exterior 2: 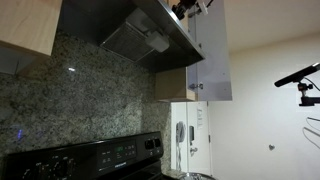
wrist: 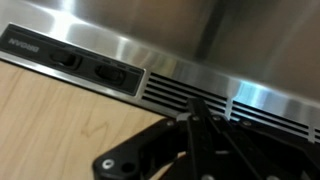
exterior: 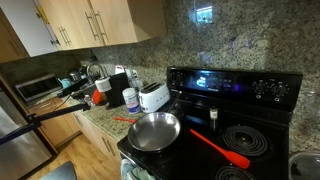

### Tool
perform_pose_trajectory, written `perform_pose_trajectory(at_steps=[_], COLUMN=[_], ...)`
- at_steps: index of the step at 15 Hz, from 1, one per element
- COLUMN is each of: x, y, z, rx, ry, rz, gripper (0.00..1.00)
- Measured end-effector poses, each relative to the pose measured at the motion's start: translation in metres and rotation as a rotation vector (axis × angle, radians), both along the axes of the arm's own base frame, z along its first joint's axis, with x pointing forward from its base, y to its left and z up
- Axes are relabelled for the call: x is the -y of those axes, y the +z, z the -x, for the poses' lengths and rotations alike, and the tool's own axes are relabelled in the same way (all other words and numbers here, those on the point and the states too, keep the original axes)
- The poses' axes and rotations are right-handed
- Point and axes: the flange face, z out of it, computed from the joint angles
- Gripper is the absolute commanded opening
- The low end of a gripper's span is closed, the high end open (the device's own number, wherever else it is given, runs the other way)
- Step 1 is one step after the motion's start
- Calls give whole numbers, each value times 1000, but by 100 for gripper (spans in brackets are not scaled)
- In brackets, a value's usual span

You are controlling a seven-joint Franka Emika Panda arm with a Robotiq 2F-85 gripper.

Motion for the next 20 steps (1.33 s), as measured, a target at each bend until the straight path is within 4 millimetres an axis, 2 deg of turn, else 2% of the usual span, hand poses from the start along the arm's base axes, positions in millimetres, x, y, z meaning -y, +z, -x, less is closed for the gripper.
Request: perform_pose_trajectory(at_steps=[5, 10, 15, 20], x=[26, 46, 76, 110], y=[-2, 7, 19, 15], z=[8, 33, 58, 76], rx=[-59, -143, -179, -236], ry=[-21, 3, -15, -12], rz=[11, 60, 79, 62], gripper=[2, 2, 2, 2])
